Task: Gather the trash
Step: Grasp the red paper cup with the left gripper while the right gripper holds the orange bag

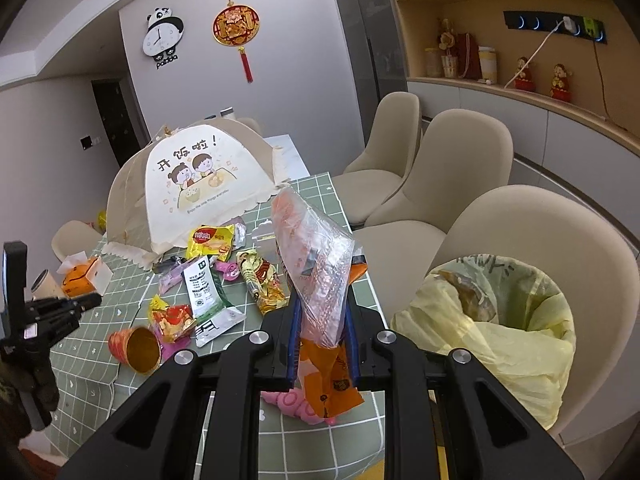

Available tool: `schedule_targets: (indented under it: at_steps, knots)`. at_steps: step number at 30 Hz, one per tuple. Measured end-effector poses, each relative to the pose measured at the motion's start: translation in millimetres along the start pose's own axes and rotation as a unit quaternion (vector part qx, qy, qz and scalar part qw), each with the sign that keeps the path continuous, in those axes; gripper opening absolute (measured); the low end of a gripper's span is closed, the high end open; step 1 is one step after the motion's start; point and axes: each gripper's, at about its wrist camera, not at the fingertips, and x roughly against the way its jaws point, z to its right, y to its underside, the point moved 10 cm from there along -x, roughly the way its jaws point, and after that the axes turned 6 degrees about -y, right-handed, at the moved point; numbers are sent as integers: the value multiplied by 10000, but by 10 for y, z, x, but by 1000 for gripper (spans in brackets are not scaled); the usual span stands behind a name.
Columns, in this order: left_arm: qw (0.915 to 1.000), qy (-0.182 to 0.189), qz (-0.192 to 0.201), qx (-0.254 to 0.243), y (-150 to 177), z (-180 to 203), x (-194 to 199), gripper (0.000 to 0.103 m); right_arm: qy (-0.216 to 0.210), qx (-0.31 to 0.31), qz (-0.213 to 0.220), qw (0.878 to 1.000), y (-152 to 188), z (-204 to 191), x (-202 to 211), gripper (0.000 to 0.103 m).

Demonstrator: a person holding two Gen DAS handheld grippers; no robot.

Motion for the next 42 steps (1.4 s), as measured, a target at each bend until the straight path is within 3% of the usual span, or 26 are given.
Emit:
schedule_targets:
  at_steps: [3, 5, 6, 7, 12, 17, 21, 24, 28, 30, 32, 35, 36, 38, 40, 42]
  knots:
    - [9994, 335, -41, 91, 23, 41, 54, 4, 1, -15, 43, 10000, -8, 49, 53, 19]
    - [9977, 633, -150, 177, 113, 94, 80, 19, -20, -43, 30, 10000, 8, 75, 51, 19]
    - [9979, 591, -151, 223, 173, 97, 81, 36, -30, -53, 10, 10000, 19, 79, 39, 19]
    - [9982, 522, -132, 264, 221, 113, 83, 44, -40, -58, -20, 10000, 40, 79, 17, 19]
    - [9997, -91, -141, 151, 521, 167, 59, 48, -98, 35, -157, 9998, 172, 10, -36, 19]
    - [9962, -779, -252, -313, 771, 164, -79, 50, -131, 64, -306, 9994, 270, -4, -76, 19]
    - [9950, -935, -315, -141, 826, 12, -166, 55, -147, 123, -354, 9992, 289, -28, -99, 19]
    - [9958, -838, -361, 32, 797, -67, -203, 55, -163, 213, -406, 9988, 316, -68, -131, 19]
    - [9939, -265, -548, 916, 732, -179, -268, 55, -213, 289, -423, 9985, 333, -123, -151, 19]
    - [9923, -292, -555, 1071, 701, -192, -307, 55, -254, 286, -432, 9983, 330, -138, -160, 19]
    - [9932, -453, -555, 918, 670, -136, -376, 56, -263, 306, -432, 9983, 333, -153, -171, 19]
    - [9945, -939, -387, 238, 600, -32, -417, 57, -246, 345, -421, 9982, 332, -150, -155, 19]
    - [9935, -1100, -278, 14, 558, -19, -400, 53, -216, 374, -413, 9982, 328, -143, -142, 19]
    - [9905, -1315, -123, -370, 481, 7, -363, 34, -158, 414, -381, 9983, 309, -124, -114, 19]
    - [9889, -1367, -83, -569, 418, -4, -340, 18, -135, 392, -330, 9986, 282, -87, -81, 19]
    - [9878, -1422, -61, -636, 374, -57, -312, 13, -124, 342, -282, 9989, 259, -54, -57, 19]
